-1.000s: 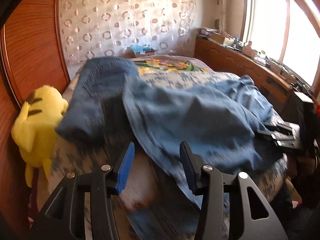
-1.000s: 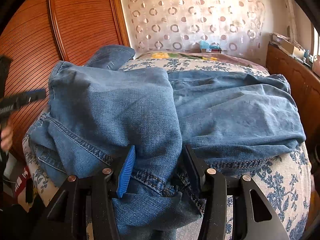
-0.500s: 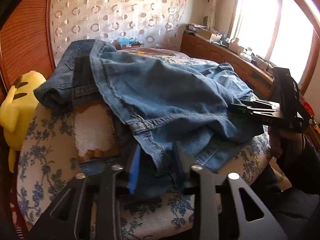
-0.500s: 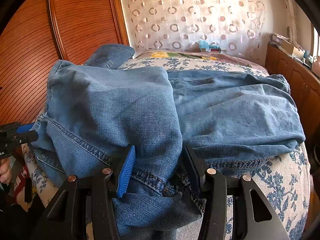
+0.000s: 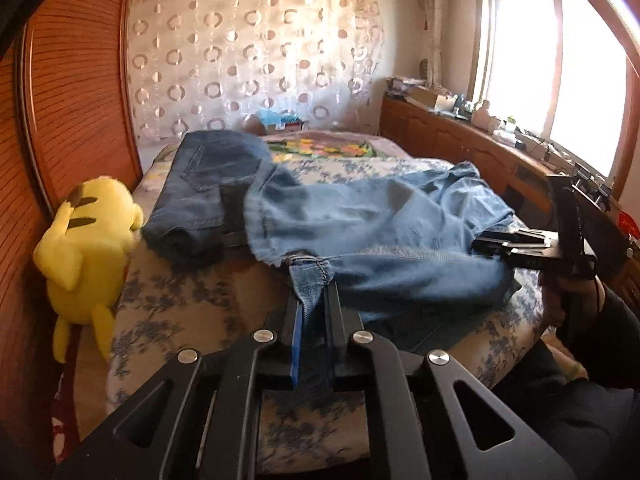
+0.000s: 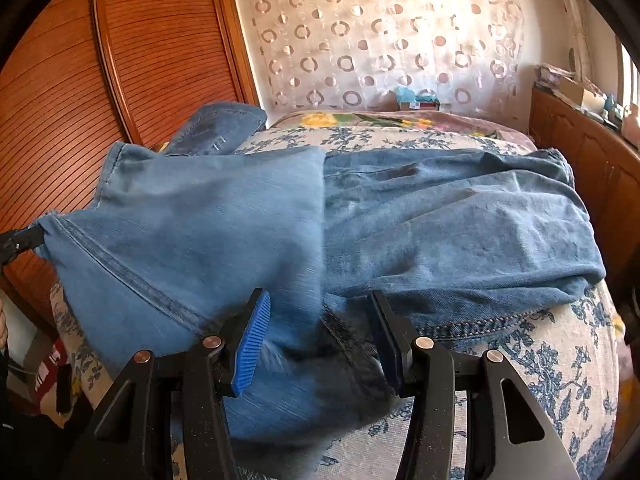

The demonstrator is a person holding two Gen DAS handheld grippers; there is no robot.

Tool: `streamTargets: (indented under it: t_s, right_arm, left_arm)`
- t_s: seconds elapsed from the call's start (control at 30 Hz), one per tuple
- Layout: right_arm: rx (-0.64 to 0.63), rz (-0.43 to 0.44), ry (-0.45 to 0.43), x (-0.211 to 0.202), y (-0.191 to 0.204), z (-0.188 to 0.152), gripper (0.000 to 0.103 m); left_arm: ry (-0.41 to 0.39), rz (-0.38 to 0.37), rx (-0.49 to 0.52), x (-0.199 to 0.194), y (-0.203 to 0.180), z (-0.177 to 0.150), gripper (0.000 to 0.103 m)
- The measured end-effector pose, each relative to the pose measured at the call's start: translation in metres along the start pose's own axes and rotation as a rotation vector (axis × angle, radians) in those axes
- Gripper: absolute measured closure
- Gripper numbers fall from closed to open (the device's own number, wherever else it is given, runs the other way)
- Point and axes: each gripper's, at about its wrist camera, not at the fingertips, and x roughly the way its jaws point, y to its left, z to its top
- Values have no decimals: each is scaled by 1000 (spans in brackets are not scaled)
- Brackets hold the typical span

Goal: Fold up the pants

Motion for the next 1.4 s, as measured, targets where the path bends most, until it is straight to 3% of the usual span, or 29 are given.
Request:
streamTargets:
  t_s: [0.17,0.23,0.37,0.47,0.77,1.07,1.13,1.17,1.4]
  right_arm:
    - [-18,-18,5,2,4,-1,51]
    - [-33,-25,7,4,9,-1,51]
    - [-42,-31,10,7,13,0,51]
    - [-43,-31,8,6,13,0,51]
    - [-32,-33,-5,-3,9,1,51]
    - [29,-182,-24,-40,-63,2,51]
    - [69,-208,-12,-46,-86,1,51]
    - [87,-211,-8,-48,-96,0,51]
    - [195,-229,8,-53,-142,-3,51]
  left_arm:
    - [34,-11,-2,3,2,-9,89]
    - [41,-8,-4,3,2,-11,83]
    - [17,12,-26,1,9,-6,57]
    - [2,20,-43,0,15,1,48]
    - [-4,45,-28,26,9,26,48]
    - [-7,-34,36,64,-34,57,47]
    - [-1,-60,59,75,-47,62,37]
    - [-6,-63,68,78,-53,64,24]
    - [7,-123,122,104,-99,74,22]
